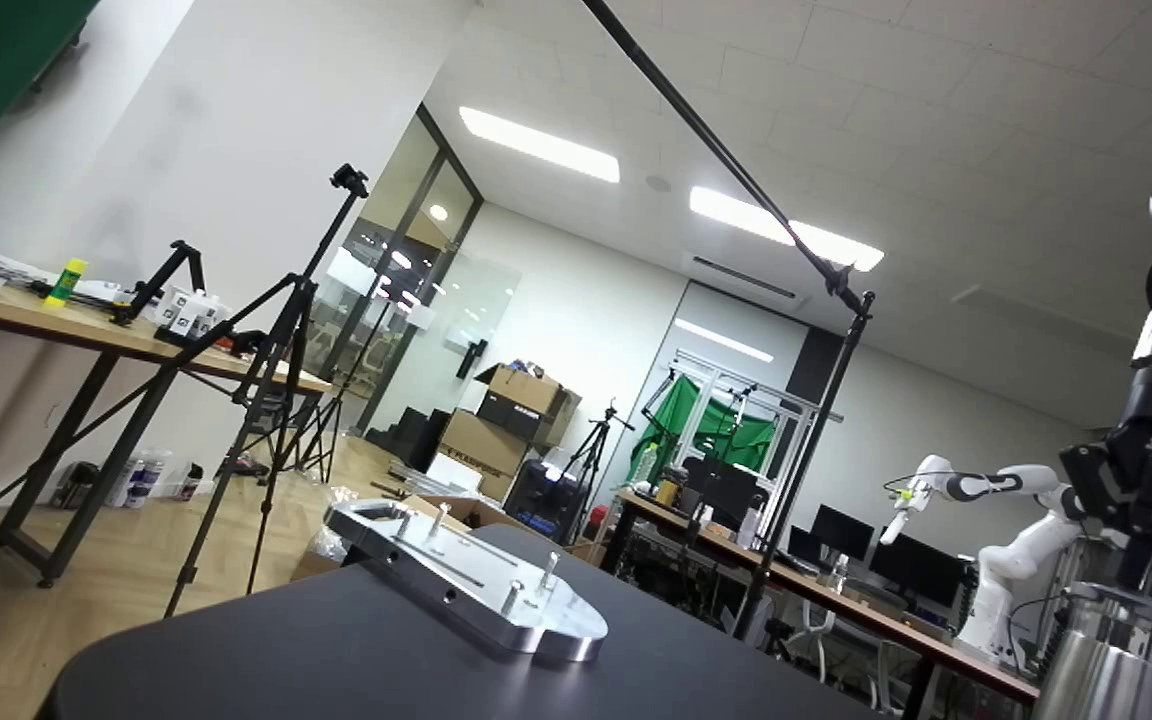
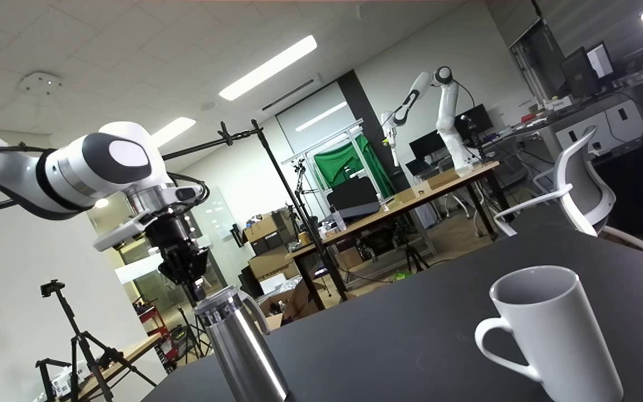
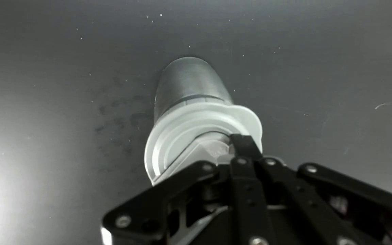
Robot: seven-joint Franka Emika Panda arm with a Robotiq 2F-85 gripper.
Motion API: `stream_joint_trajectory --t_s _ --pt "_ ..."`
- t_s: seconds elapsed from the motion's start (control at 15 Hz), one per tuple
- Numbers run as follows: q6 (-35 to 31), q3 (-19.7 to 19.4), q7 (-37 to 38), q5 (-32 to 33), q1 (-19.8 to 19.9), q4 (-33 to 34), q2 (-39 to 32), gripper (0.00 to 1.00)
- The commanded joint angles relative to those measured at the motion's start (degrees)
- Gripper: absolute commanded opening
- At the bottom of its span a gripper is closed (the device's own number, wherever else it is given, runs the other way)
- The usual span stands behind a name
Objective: Open the cap on the top of the bottle
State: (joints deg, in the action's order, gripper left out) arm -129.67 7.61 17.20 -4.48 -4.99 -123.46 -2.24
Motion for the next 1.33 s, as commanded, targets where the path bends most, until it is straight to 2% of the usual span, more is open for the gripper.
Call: stream_joint_trajectory --t_s 0.0,0.93,1.27 --pt "0.8 -0.4 2.7 1.4 -1.1 2.3 -1.8 0.0" --pt "2.5 -1.3 2.0 -0.1 -1.0 5.4 -6.0 0.0" --pt "4.6 -0.7 1.7 -0.3 -1.8 7.7 -3.1 0.0"
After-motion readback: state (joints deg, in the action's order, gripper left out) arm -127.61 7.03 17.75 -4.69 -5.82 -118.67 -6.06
